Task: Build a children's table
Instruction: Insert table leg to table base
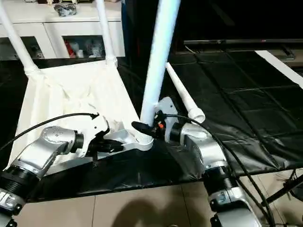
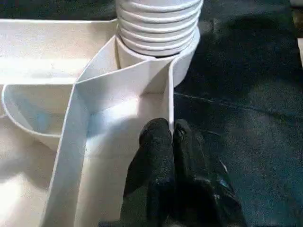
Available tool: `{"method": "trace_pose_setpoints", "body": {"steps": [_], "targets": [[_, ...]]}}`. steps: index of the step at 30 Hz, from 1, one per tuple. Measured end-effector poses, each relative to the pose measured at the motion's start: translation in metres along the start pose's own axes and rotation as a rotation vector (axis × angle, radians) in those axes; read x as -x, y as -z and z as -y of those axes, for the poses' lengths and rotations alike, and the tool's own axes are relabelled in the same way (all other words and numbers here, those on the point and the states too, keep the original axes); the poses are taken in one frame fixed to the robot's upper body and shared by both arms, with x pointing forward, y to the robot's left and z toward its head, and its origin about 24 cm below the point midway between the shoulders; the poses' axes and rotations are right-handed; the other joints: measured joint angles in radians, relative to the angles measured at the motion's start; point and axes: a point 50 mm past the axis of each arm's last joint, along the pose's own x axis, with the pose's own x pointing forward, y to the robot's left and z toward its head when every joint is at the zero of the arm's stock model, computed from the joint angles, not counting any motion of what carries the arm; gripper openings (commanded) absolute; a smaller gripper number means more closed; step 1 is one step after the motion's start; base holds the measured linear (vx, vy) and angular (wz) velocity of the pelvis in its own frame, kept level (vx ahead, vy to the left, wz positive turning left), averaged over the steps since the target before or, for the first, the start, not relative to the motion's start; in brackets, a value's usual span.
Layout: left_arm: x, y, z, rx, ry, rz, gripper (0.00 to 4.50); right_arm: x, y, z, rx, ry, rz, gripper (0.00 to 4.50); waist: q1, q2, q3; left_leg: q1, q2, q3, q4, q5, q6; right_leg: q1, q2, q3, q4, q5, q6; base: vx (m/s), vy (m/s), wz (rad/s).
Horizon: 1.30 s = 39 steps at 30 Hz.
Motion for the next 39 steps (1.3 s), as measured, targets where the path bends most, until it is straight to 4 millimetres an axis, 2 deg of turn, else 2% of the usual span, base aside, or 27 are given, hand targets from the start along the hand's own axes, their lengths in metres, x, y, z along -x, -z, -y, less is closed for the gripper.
{"method": "trace_pose_setpoints", "body": {"steps": [10, 21, 30, 39], "targets": [[0.000, -0.005, -0.015, -0.092, -0.007, -0.038, 0.00, -0.009, -0.009, 0.009, 0.033, -0.034, -0.050, 1.91, 0.007, 0.000, 0.000, -0.001, 0.000, 0.000, -0.007, 0.000, 0.000, -0.001, 0.000, 0.000, 0.001, 0.000, 0.000, 0.000, 0.000, 0.00], [0.002, -0.003, -0.015, -0.067, 0.017, -0.019, 0.00, -0.011, -0.008, 0.009, 0.047, -0.063, -0.053, 1.91, 0.004, 0.000, 0.000, -0.001, 0.000, 0.001, -0.007, 0.000, 0.000, 0.001, 0.000, 0.001, 0.003, 0.002, -0.003, 0.000, 0.000, 0.00], [0.004, -0.001, -0.015, -0.039, 0.012, -0.008, 0.00, -0.009, -0.003, 0.016, -0.120, -0.026, 0.022, 1.91, 0.004, 0.000, 0.000, -0.001, 0.000, 0.001, -0.007, 0.000, 0.000, 0.001, 0.000, 0.001, 0.002, 0.002, -0.003, 0.000, 0.000, 0.00], [0.001, -0.002, -0.014, -0.036, 0.016, -0.004, 0.00, -0.002, 0.007, 0.011, -0.122, -0.006, 0.060, 1.91, 0.007, 0.002, -0.002, -0.001, 0.000, 0.002, -0.008, 0.000, 0.000, 0.002, 0.000, 0.002, 0.002, 0.002, -0.004, 0.000, 0.000, 0.00]]}}
